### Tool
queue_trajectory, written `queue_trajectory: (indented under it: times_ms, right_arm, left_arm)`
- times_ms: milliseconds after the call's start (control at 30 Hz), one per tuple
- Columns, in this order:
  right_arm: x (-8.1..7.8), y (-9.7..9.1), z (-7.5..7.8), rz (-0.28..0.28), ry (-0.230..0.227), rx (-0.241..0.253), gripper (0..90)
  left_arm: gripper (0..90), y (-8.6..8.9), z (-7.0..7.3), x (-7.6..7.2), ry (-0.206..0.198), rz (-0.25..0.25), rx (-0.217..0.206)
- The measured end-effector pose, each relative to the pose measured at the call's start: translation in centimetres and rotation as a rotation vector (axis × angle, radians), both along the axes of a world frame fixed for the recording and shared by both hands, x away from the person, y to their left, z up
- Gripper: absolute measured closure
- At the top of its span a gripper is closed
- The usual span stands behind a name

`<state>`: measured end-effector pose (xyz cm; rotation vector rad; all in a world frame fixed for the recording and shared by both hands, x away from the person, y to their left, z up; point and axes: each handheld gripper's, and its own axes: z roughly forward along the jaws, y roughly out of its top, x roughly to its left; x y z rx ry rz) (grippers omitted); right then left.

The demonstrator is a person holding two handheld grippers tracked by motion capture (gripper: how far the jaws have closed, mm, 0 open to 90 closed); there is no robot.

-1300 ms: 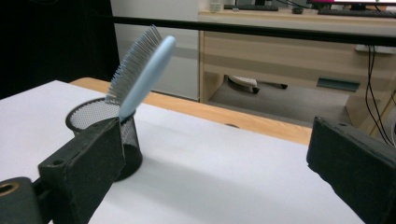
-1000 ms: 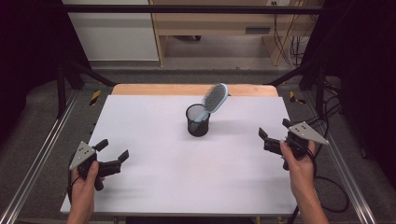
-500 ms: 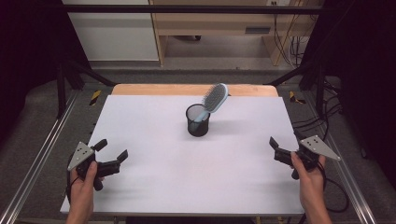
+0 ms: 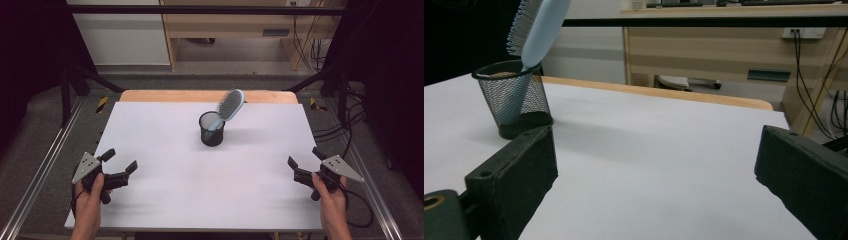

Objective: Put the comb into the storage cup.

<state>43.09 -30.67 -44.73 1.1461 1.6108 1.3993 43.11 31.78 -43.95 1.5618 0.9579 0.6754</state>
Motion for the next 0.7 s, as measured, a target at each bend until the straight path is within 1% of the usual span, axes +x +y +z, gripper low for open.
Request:
queue_trajectory:
  times_ms: [133, 167, 267, 300, 333, 367, 467, 567, 700]
  right_arm:
    - [-0.1, 0.2, -0.3, 0.025, -0.006, 0.006, 3.6]
    - [-0.1, 0.2, -0.4, 0.031, -0.007, 0.005, 3.6]
    - [-0.1, 0.5, -0.6, 0.05, -0.015, 0.01, 3.6]
    - [-0.1, 0.7, -0.7, 0.058, -0.018, 0.006, 3.6]
    - [-0.1, 0.8, -0.8, 0.064, -0.016, 0.011, 3.5]
    - [-0.1, 0.9, -0.9, 0.074, -0.02, 0.008, 3.4]
    - [-0.1, 1.3, -1.1, 0.095, -0.019, -0.001, 3.4]
    - [-0.1, 1.8, -1.3, 0.116, -0.016, -0.009, 3.3]
    - [0.0, 2.4, -1.5, 0.14, -0.012, -0.017, 3.4]
  left_arm:
    - [3.1, 0.0, 0.0, -0.3, -0.001, -0.007, 0.005]
    - [3.1, 0.0, 0.0, -0.5, -0.008, -0.004, 0.009]
    - [3.1, 0.2, 0.1, -0.9, -0.013, -0.009, -0.007]
    - [3.1, 0.3, 0.1, -1.0, -0.017, -0.004, -0.002]
    - [3.0, 0.3, 0.1, -1.1, -0.017, -0.01, -0.009]
    - [3.0, 0.3, 0.1, -1.2, -0.02, -0.004, -0.005]
    - [3.1, 0.3, 0.1, -1.2, -0.025, -0.003, -0.025]
    - [3.1, 0.3, 0.1, -1.2, -0.034, -0.001, -0.016]
    - [3.1, 0.0, 0.0, -1.1, -0.045, -0.007, -0.021]
